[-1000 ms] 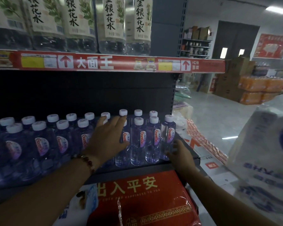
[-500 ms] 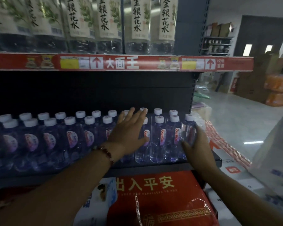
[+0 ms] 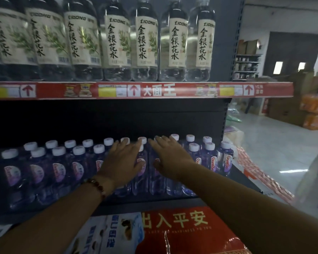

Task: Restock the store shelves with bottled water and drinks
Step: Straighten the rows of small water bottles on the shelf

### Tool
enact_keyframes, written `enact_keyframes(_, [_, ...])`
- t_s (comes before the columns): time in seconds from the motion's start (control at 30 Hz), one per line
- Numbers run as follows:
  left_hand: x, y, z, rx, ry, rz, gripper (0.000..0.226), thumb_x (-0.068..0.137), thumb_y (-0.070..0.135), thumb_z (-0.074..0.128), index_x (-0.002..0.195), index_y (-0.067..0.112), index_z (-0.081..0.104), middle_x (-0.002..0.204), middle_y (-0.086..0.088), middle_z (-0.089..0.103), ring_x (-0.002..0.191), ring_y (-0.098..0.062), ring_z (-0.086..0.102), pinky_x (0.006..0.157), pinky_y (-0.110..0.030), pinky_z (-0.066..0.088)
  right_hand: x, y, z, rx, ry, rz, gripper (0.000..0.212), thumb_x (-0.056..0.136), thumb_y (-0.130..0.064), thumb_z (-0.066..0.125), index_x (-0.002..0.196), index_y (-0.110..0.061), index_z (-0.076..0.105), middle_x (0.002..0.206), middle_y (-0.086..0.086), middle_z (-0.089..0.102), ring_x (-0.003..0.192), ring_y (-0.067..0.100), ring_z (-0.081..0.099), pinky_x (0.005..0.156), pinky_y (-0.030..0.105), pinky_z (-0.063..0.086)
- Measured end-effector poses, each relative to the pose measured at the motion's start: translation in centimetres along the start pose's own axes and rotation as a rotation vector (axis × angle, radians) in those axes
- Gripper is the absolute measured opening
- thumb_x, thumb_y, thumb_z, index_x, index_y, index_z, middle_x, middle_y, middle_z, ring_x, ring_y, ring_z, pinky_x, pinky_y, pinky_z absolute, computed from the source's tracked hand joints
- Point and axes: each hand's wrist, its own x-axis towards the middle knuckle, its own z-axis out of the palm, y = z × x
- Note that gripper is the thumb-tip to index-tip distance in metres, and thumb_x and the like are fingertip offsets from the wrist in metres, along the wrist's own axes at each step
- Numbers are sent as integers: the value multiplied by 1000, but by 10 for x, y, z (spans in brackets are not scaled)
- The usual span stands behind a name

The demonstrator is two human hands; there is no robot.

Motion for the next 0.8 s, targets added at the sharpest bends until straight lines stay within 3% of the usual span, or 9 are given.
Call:
enact_keyframes(0.07, [0, -1, 4, 1, 41, 3, 67, 92, 45, 58, 150, 15, 40, 137, -11, 60, 137, -35, 43, 115, -48, 27, 11, -3, 0, 60, -20, 81, 66, 102, -35, 47, 158, -15, 19, 161, 14, 28, 146, 32, 30, 120, 40, 20])
enact_keyframes(0.13, [1, -1, 6, -14, 74, -17, 64, 90, 43, 66, 145, 16, 47, 133, -17, 61, 133, -38, 45, 113, -49, 29, 18, -1, -2, 155, -11, 166, 49, 101, -35, 48, 146, -14, 42, 141, 14, 53, 125, 31, 53, 102, 42, 42])
enact_keyframes(0.2, [3, 1, 5, -62, 58, -51, 63, 90, 48, 64, 144, 21, 45, 136, -18, 58, 135, -38, 41, 114, -47, 26, 22, 3, -1, 240, -5, 226, 34, 100, -32, 52, 127, -14, 58, 120, 12, 64, 109, 30, 61, 89, 38, 49])
enact_keyframes(0.3, [9, 7, -2, -137, -56, -89, 74, 90, 48, 65, 150, 25, 30, 145, -18, 46, 143, -37, 21, 120, -47, 9, 26, 7, 0, 281, -11, 240, 21, 96, -30, 59, 108, -13, 64, 101, 9, 65, 101, 31, 62, 78, 33, 43])
enact_keyframes(0.37, [14, 8, -5, -160, -94, -83, 75, 88, 44, 68, 149, 25, 27, 142, -13, 49, 142, -36, 21, 121, -48, 1, 26, 7, -3, 296, -31, 230, 21, 96, -31, 61, 105, -13, 66, 97, 6, 62, 97, 28, 62, 76, 32, 42])
enact_keyframes(0.57, [12, 3, -6, -187, -51, -115, 62, 82, 51, 70, 130, 27, 39, 122, -3, 60, 132, -29, 42, 121, -54, -3, 23, 4, -10, 326, -55, 197, 24, 98, -27, 58, 113, -13, 69, 107, 8, 67, 97, 25, 61, 77, 29, 41])
enact_keyframes(0.73, [8, 5, -7, -223, -39, -108, 67, 82, 51, 72, 134, 25, 40, 134, -7, 55, 139, -32, 34, 122, -51, 1, 25, 13, -3, 383, -50, 157, 19, 97, -25, 60, 104, -11, 70, 88, 3, 64, 84, 21, 61, 72, 27, 38])
enact_keyframes(0.8, [6, 3, -6, -260, -52, -113, 71, 81, 51, 73, 138, 25, 39, 139, -9, 52, 141, -36, 27, 120, -48, 12, 26, 15, -3, 392, -57, 152, 17, 97, -24, 61, 102, -12, 71, 82, 0, 61, 80, 19, 59, 71, 28, 39])
